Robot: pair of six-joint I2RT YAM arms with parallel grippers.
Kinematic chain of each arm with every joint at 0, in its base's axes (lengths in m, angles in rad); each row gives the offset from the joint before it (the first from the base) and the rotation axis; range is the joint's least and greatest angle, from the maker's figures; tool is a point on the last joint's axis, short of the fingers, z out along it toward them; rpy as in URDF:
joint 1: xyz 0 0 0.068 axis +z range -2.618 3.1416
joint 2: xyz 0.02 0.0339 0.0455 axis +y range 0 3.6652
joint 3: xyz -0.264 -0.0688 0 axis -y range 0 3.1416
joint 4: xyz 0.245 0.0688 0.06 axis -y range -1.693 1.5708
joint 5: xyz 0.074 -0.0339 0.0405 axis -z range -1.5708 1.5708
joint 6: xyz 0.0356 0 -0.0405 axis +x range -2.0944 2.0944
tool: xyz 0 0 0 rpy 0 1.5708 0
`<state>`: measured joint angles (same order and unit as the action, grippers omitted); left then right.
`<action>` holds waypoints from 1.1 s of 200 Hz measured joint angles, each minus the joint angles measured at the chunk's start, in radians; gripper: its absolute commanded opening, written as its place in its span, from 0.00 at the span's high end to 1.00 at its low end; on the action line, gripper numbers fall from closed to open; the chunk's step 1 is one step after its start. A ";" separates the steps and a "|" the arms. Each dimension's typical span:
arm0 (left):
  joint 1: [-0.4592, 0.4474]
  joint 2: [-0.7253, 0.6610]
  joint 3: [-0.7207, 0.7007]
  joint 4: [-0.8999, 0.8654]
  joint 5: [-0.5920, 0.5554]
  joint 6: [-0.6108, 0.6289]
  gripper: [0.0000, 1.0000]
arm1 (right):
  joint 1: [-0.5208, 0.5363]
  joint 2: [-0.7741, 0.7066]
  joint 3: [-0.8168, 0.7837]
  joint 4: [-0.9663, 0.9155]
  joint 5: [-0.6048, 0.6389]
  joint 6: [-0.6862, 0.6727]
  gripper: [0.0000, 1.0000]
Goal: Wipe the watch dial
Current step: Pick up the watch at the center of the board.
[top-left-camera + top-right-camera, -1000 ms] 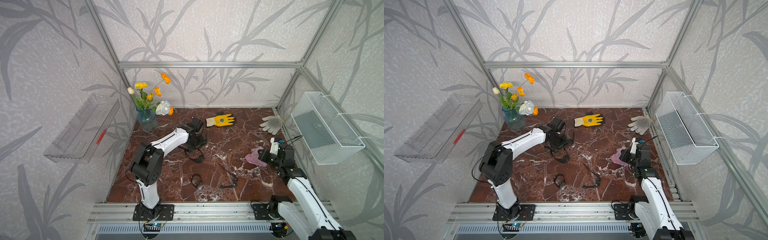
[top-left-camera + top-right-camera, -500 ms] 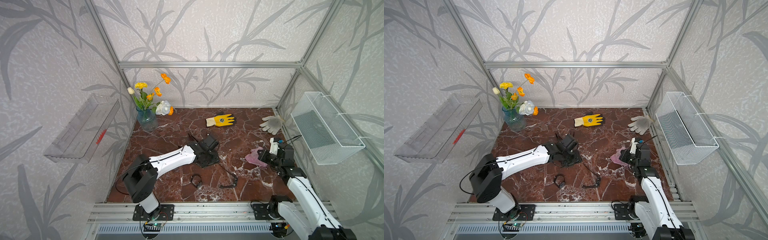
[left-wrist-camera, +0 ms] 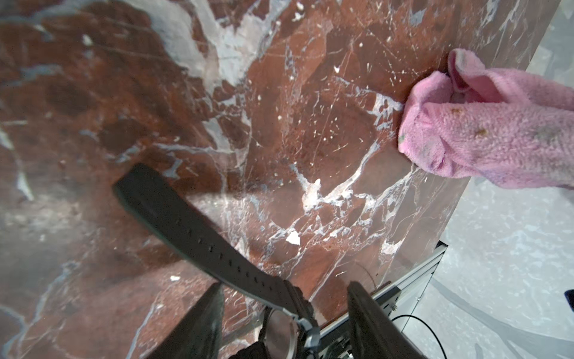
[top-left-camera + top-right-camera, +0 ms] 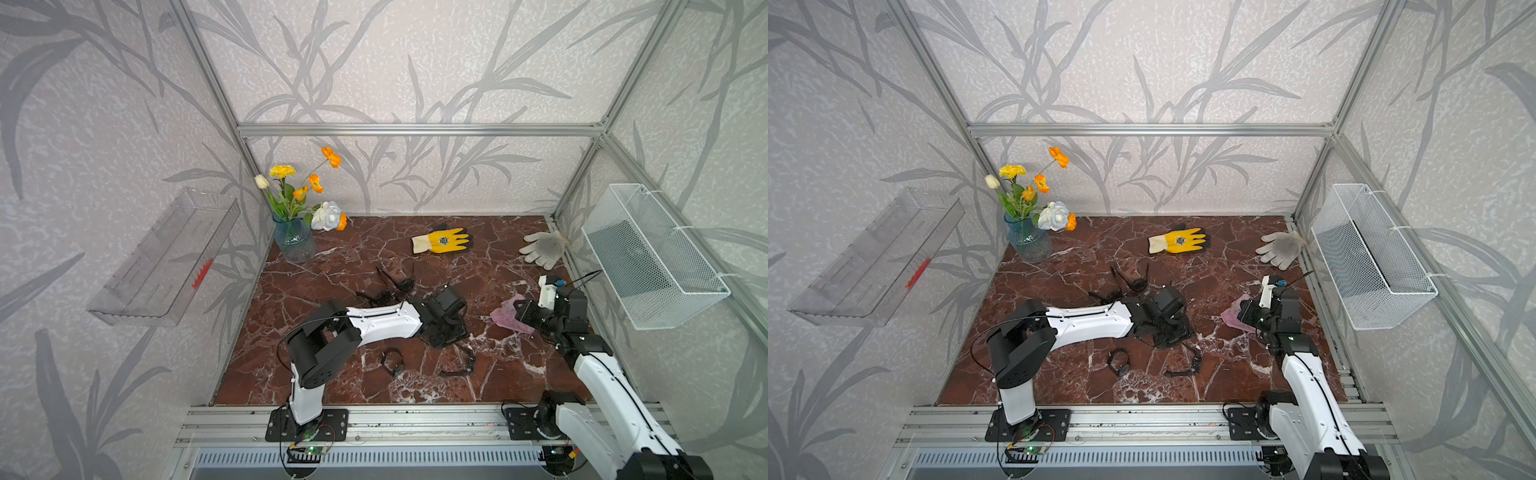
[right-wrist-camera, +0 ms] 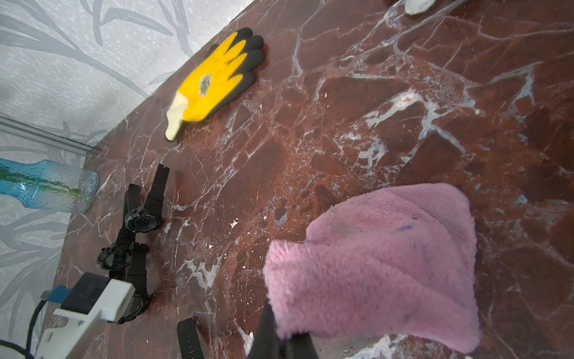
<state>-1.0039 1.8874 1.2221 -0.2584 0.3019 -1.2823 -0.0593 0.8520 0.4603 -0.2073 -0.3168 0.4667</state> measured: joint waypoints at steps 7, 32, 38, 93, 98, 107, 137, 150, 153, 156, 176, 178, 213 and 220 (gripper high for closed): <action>-0.003 0.004 0.002 0.007 0.004 -0.008 0.38 | 0.000 0.000 0.000 0.000 0.000 0.000 1.00; -0.020 0.020 0.003 0.032 0.024 -0.037 0.38 | 0.000 0.000 0.000 0.000 0.000 0.000 1.00; -0.024 0.027 0.005 0.037 0.030 -0.042 0.39 | 0.000 0.000 0.000 0.000 -0.001 0.000 1.00; -0.069 0.097 0.042 0.061 0.060 -0.076 0.46 | 0.000 0.000 0.000 0.000 -0.008 0.000 1.00; -0.070 0.099 0.043 0.060 0.061 -0.077 0.47 | 0.000 0.000 0.000 0.000 -0.008 0.000 1.00; -0.074 0.104 0.047 0.062 0.063 -0.081 0.50 | 0.000 0.000 0.000 0.000 -0.008 0.000 1.00; -0.076 0.114 0.047 0.073 0.063 -0.087 0.58 | 0.000 -0.003 0.000 0.000 -0.010 0.000 1.00; -0.076 0.114 0.047 0.073 0.063 -0.090 0.59 | 0.000 -0.005 0.000 0.000 -0.011 0.000 1.00; -0.076 0.114 0.047 0.074 0.063 -0.091 0.59 | 0.000 -0.005 0.000 0.000 -0.012 0.000 1.00; -0.076 0.114 0.047 0.074 0.063 -0.091 0.59 | 0.000 -0.005 0.000 0.000 -0.013 0.000 1.00; -0.074 0.114 0.047 0.077 0.060 -0.091 0.59 | 0.000 -0.005 0.000 0.000 -0.016 -0.001 1.00; -0.074 0.114 0.047 0.078 0.060 -0.091 0.59 | 0.000 -0.005 0.000 0.000 -0.017 -0.001 1.00; -0.067 0.119 0.047 0.083 0.056 -0.099 0.59 | 0.000 -0.005 0.000 0.000 -0.018 -0.002 1.00; -0.066 0.120 0.047 0.084 0.055 -0.100 0.59 | 0.000 -0.005 0.000 0.000 -0.018 -0.003 1.00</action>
<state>-1.0702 2.0071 1.2686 -0.1741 0.3573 -1.3823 -0.0593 0.8471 0.4603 -0.2077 -0.3344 0.4637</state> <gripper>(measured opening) 0.414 0.053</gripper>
